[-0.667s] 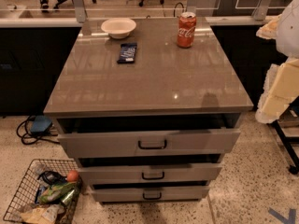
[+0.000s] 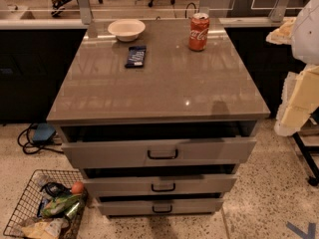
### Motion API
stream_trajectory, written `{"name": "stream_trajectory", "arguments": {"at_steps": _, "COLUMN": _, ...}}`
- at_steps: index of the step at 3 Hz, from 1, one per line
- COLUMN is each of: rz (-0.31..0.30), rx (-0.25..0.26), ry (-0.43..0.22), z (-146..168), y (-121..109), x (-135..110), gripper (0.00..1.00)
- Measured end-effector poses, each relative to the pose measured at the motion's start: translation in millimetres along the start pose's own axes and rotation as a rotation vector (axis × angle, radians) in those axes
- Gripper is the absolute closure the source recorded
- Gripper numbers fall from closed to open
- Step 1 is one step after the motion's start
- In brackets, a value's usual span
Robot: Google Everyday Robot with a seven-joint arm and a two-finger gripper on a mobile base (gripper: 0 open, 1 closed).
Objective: Open top drawer
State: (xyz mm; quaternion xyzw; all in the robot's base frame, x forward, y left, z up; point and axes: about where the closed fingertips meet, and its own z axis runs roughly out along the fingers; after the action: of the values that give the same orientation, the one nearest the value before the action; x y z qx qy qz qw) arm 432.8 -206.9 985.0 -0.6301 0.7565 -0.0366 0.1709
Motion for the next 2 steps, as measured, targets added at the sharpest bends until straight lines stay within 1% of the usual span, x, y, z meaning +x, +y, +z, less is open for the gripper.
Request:
{"name": "stream_trajectory", "arguments": {"at_steps": 1, "rz": -0.103, "rx": -0.052, "ry": -0.036, "z": 12, "y": 23, "x": -8, "gripper": 0.0}}
{"name": "stream_trajectory", "arguments": {"at_steps": 2, "rz": -0.174, "rx": -0.093, "ry": -0.08, "z": 36, "y": 52, "x": -14, "gripper": 0.0}}
